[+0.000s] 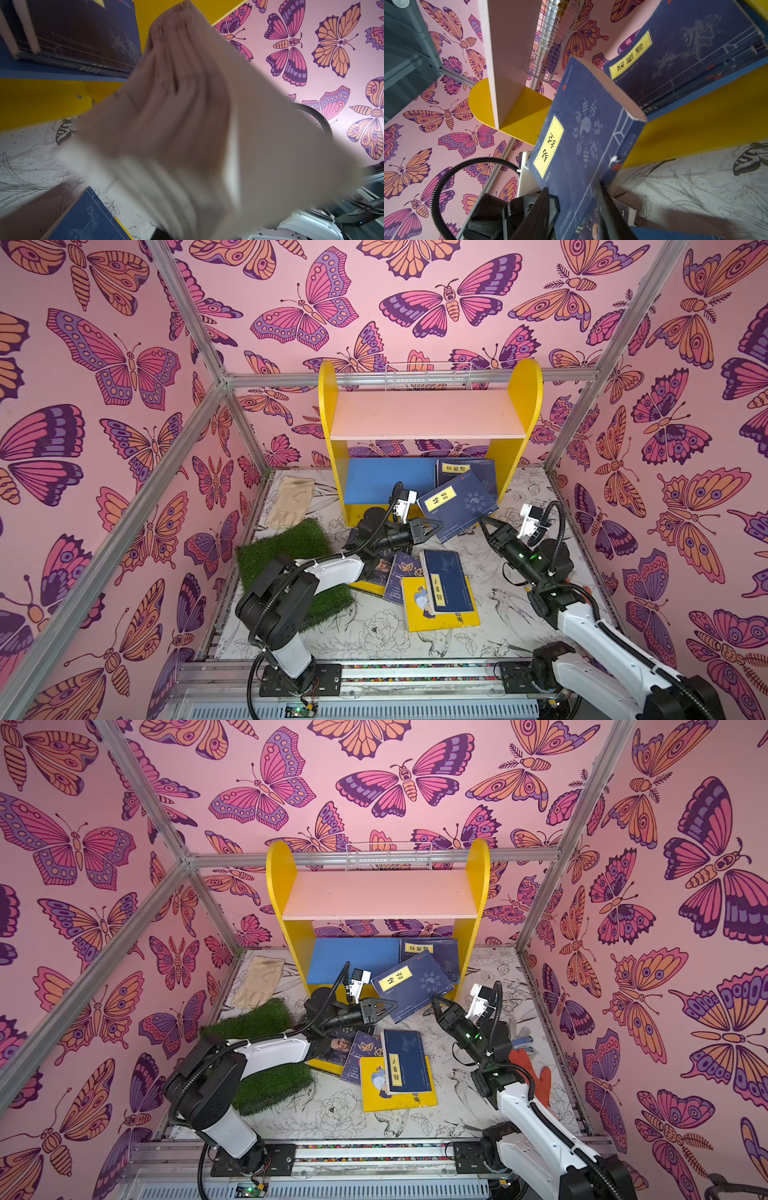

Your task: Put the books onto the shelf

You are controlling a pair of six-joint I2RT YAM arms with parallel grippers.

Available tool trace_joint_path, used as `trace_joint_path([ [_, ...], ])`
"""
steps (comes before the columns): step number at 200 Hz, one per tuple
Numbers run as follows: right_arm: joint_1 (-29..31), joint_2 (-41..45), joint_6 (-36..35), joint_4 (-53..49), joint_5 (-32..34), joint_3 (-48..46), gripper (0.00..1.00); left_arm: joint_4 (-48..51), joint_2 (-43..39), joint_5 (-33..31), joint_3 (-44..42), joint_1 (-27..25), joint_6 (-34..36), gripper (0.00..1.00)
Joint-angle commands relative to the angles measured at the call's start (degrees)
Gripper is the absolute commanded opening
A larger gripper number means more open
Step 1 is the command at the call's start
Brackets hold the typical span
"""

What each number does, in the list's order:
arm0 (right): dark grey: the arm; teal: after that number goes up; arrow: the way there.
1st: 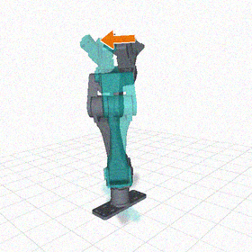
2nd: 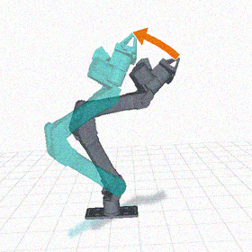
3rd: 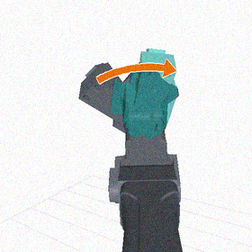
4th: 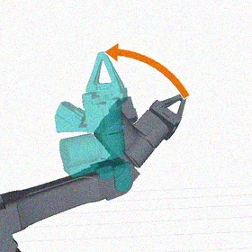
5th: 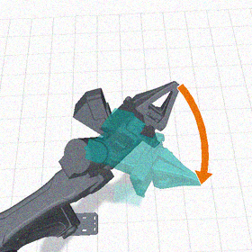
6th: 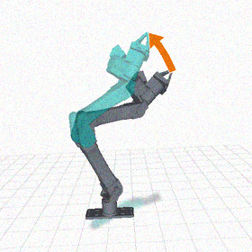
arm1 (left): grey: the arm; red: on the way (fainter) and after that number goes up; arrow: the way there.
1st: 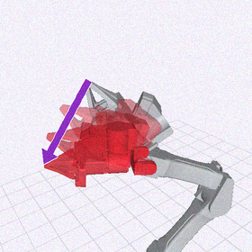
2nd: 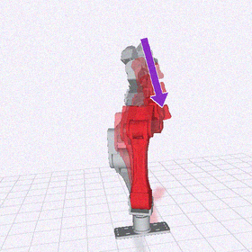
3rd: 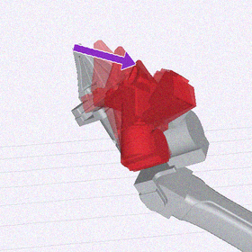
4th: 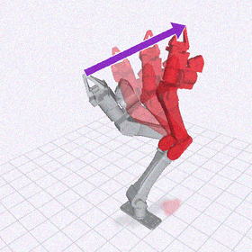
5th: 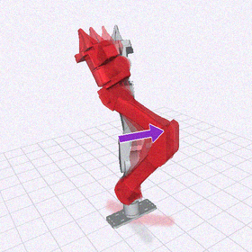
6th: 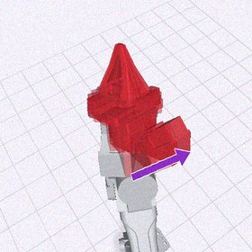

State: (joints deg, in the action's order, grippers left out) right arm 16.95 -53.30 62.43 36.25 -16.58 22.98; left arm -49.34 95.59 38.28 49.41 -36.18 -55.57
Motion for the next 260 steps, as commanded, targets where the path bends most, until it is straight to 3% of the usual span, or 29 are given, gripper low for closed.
trace_joint_path([
  [1,-0.29,-1.43,1.77,1.31,-2.45,1.17,0.35,-3.3,-2.83,1.6,-0.67,-0.12,2.05,0.0],
  [47,-0.09,-5.02,1.88,1.28,-6.08,2.53,0.33,-3.43,-2.6,0.38,-1.57,-0.12,2.18,0.0],
  [93,-0.15,-3.8,2.18,0.42,-2.89,0.8,0.32,-3.15,-2.98,-0.57,-2.64,-0.15,2.94,0.0],
  [210,0.72,-6.64,2.89,1.28,-2.93,1.54,0.29,0.73,-6.84,-0.01,-4.28,-0.33,6.9,0.0],
  [260,1.74,-7.48,3.53,2.87,-3.98,2.49,0.12,1.37,-5.68,1.14,-3.17,-0.44,7.01,0.0],
])
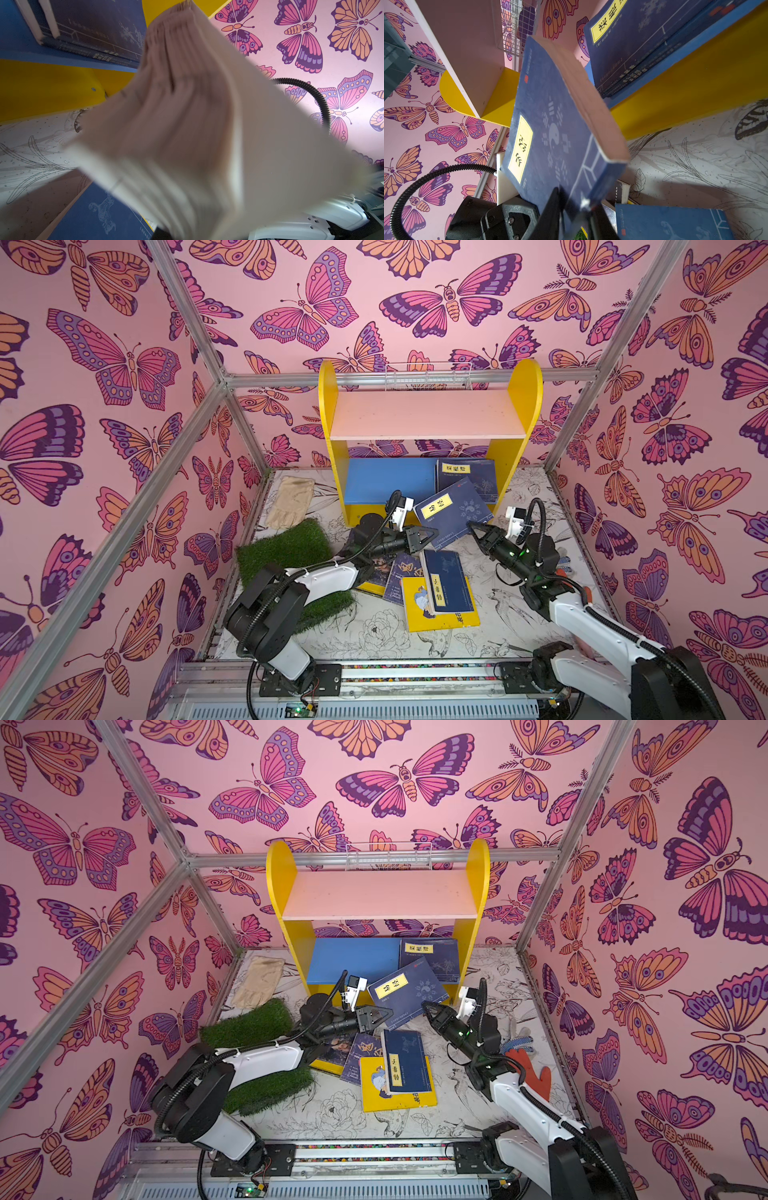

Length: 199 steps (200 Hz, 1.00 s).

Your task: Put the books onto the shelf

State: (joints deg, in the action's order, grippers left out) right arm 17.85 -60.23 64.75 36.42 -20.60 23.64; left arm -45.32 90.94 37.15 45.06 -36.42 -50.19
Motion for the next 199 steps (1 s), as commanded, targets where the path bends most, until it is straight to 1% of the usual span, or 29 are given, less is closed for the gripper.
trace_joint_path([
  [1,0.86,-0.57,1.23,2.73,-0.05,1.84,0.12,-2.62,-0.98,2.25,1.26,-0.21,1.66,0.0],
  [24,0.95,-0.42,1.89,3.48,-0.68,1.85,0.0,-2.54,-0.2,0.92,1.6,-0.14,1.34,0.0],
  [43,1.01,-0.15,2.35,3.79,-0.68,1.76,0.0,-1.0,-0.05,-2.19,1.53,-0.18,1.31,0.0],
  [46,0.97,-0.09,2.53,3.78,-0.53,1.76,0.0,-0.58,-0.08,-2.88,1.52,-0.15,1.39,0.04],
  [50,0.97,-0.07,2.61,3.89,-0.34,1.73,0.0,-0.07,-0.14,-3.96,1.4,-0.04,1.5,0.11],
  [67,0.93,-0.22,3.71,6.03,1.26,1.67,0.0,2.84,-1.2,-9.92,0.42,0.36,2.0,0.54],
  [71,0.94,-0.43,4.03,6.73,1.77,1.76,0.0,3.72,-1.63,-11.7,0.18,0.54,2.09,0.59],
  [87,0.89,-1.6,4.64,9.11,3.65,3.45,0.0,9.76,-3.69,-18.12,-0.47,1.16,3.21,0.68],
  [105,0.87,-3.37,3.44,9.87,4.29,6.58,0.0,15.94,-6.26,-23.41,-1.03,1.86,5.59,0.69],
  [125,0.84,-6.2,2.98,10.09,5.65,10.54,0.0,22.16,-8.5,-26.25,-0.95,2.0,8.5,0.69],
  [145,0.85,-9.67,3.54,11.72,8.38,13.65,0.0,24.3,-9.86,-27.03,-1.88,2.15,9.19,0.69],
  [174,0.87,-13.96,1.76,12.58,11.94,18.2,0.0,24.29,-10.59,-27.13,-3.76,2.12,7.97,0.69],
  [199,0.88,-17.27,2.48,14.45,18.11,20.27,0.0,24.28,-10.94,-26.91,-4.46,2.1,7.65,0.68],
])
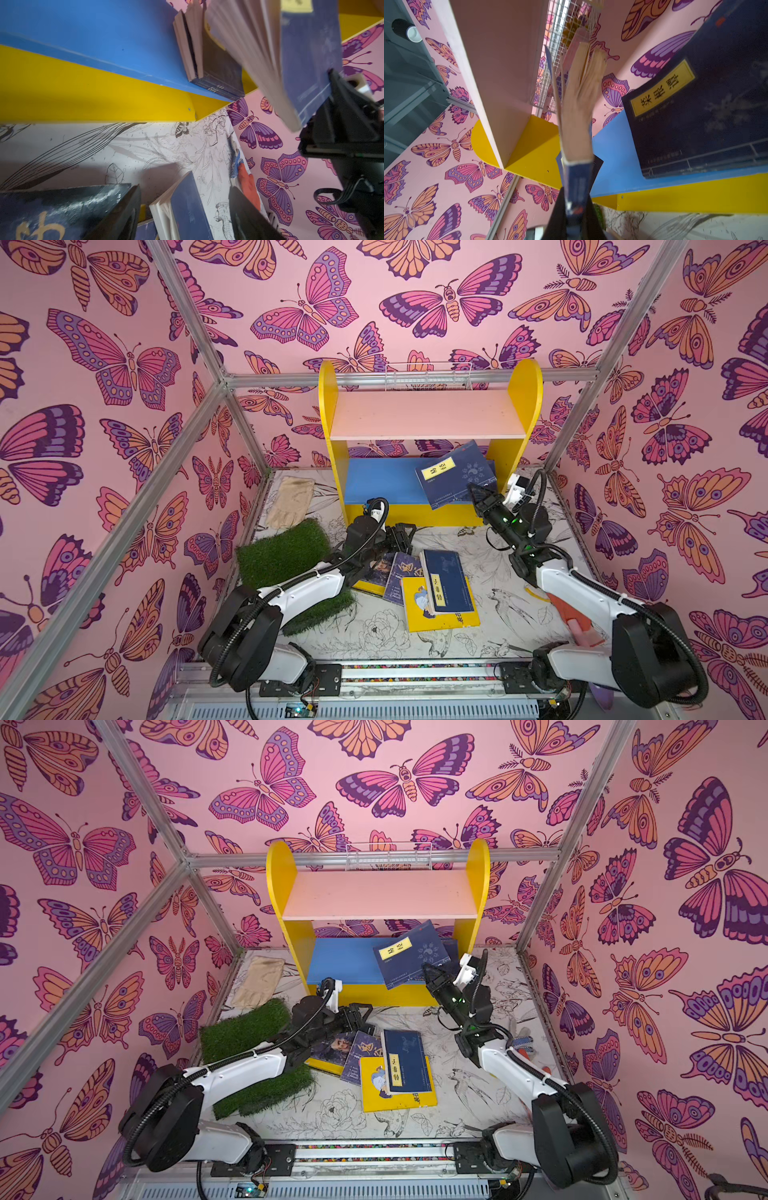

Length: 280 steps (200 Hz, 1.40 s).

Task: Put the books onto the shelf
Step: 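Carry the yin-yang book with the right gripper onto the stack on the blue shelf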

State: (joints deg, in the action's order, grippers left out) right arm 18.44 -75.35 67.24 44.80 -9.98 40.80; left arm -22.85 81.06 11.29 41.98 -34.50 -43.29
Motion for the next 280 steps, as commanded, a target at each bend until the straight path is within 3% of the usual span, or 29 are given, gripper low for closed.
trace_joint_path([
  [1,0.33,-2.29,0.08,6.26,7.59,3.17,0.0,1.78,-1.07,-1.07,-1.42,0.2,0.75,0.68],
  [60,0.6,-13.02,4.05,16.25,14.37,7.51,0.0,4.2,-1.73,0.05,-0.76,0.15,2.43,0.67],
  [145,0.9,-15.57,4.98,10.98,23.71,6.25,0.0,7.48,-3.71,0.75,-1.22,0.29,3.74,0.67],
  [264,0.42,-15.09,9.16,-0.95,21.76,5.55,0.01,8.05,-2.81,1.41,-0.8,0.42,3.33,0.65],
  [280,0.05,-13.28,9.95,-1.64,21.79,5.26,0.06,7.99,-2.57,1.61,-0.54,0.44,2.96,0.65],
])
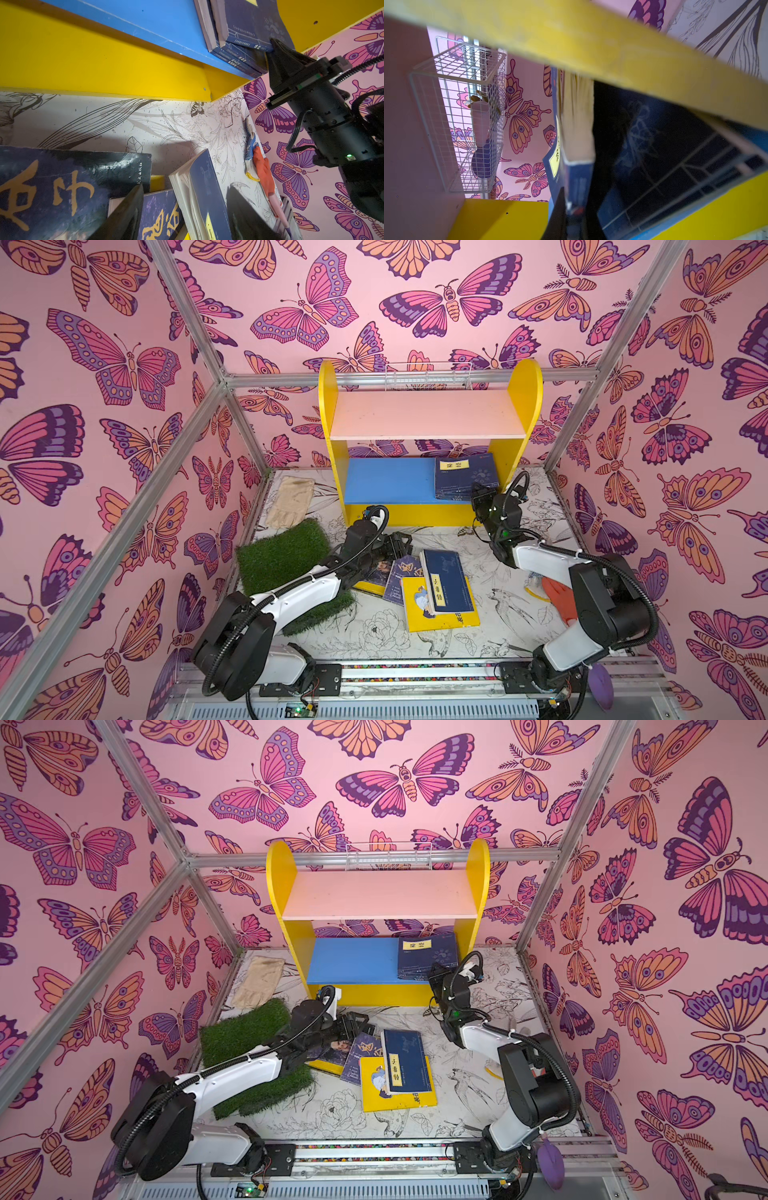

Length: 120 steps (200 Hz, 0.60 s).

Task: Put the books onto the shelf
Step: 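Carry the yin-yang book with the right gripper onto the stack on the blue shelf, then lower the book onto the shelf stack and open the right gripper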

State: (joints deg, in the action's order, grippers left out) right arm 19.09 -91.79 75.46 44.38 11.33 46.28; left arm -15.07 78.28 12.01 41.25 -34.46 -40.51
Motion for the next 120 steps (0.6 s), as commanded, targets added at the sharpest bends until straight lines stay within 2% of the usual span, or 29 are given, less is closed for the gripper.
trace_joint_path([
  [1,-0.62,3.22,1.76,-1.23,0.46,-0.27,0.07,0.21,0.21,0.9,0.21,0.37,0.13,0.65],
  [23,-1.25,3.85,2.32,-3.62,-0.09,0.22,0.31,0.24,0.27,0.91,0.35,0.42,-0.19,0.67],
  [34,-1.5,4.52,2.32,-6.14,-0.36,1.0,0.38,0.28,0.34,1.07,0.43,0.42,-0.31,0.68],
  [80,-2.89,5.68,2.54,-21.02,-3.54,7.42,0.48,0.32,0.85,1.09,1.02,0.42,-1.32,0.68],
  [120,-3.06,3.39,4.54,-22.91,-7.83,10.38,0.54,0.37,1.7,1.37,1.88,0.36,-1.92,0.68],
])
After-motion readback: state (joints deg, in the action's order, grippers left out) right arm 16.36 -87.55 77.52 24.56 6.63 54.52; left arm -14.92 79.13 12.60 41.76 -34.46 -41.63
